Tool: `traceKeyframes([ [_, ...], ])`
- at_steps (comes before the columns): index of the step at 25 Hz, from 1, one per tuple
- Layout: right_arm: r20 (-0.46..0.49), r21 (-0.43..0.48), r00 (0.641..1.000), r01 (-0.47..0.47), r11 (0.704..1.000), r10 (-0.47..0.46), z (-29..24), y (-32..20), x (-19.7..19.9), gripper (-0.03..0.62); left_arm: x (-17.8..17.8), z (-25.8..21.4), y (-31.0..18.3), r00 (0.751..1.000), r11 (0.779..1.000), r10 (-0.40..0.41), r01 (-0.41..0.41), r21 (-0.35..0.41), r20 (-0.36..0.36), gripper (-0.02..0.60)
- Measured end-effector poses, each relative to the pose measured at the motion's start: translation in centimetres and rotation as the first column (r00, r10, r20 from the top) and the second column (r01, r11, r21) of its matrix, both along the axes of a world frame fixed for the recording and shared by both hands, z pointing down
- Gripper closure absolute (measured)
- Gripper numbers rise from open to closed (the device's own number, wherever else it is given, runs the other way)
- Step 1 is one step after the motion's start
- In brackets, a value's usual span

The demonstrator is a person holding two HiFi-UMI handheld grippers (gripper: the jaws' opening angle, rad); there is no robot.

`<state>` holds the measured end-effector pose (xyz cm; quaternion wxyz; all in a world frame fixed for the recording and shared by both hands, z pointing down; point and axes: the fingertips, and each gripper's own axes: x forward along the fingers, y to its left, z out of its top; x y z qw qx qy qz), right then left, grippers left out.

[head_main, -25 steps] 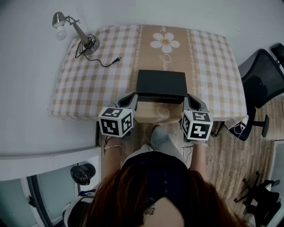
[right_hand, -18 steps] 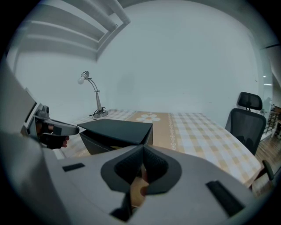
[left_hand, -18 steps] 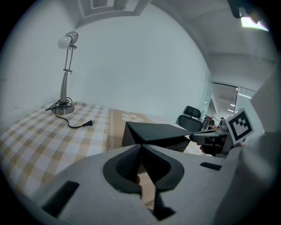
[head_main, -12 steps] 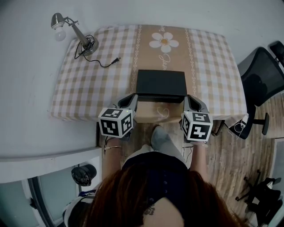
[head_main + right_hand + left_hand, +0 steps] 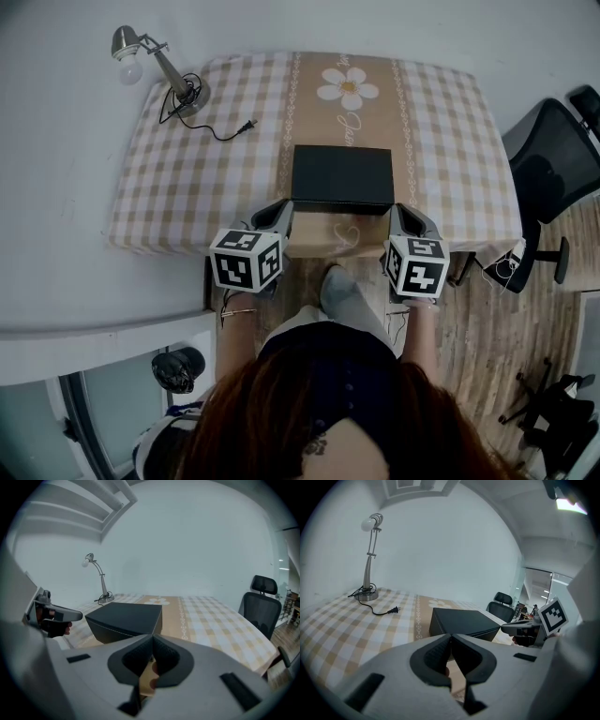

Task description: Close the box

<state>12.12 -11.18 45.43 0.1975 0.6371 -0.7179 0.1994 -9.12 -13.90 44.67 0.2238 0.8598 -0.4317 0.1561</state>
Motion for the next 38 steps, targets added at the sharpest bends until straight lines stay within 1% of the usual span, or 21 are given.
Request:
traceKeyframes([
  [5,0.019,0.007,1.000,-0.013,1.000,0.013,-0.2,0.5,0.0,0.577,-0.4,-0.2,0.6,1.000,1.000,-0.003,0.003,0.007,-0.003,0.558],
  [12,0.009,0.025,1.000,-0.012,1.000,0.011,-1.0,1.4,-0.8,0.577,-0.7,-1.0,1.7,1.000,0.999,0.014,-0.014,0.030,-0.011,0.560],
  [16,0.020,0.039,1.000,-0.011,0.999,0.010,-1.4,2.2,-1.4,0.577,-0.6,-1.6,2.5,0.999,0.998,0.031,-0.030,0.055,-0.011,0.559],
  [23,0.073,0.085,0.997,-0.029,0.996,0.023,-2.7,4.0,-2.9,0.577,-1.0,-2.8,4.7,0.999,0.993,0.054,-0.053,0.108,-0.008,0.560],
  [27,0.094,0.116,0.996,-0.018,0.993,0.007,-3.4,4.8,-4.0,0.577,-1.6,-3.2,5.9,0.998,0.988,0.066,-0.067,0.136,0.011,0.560],
  [38,0.077,0.158,0.996,0.021,0.987,-0.033,-5.1,6.7,-6.8,0.577,-2.5,-4.3,8.2,0.996,0.977,0.081,-0.088,0.194,0.046,0.560],
])
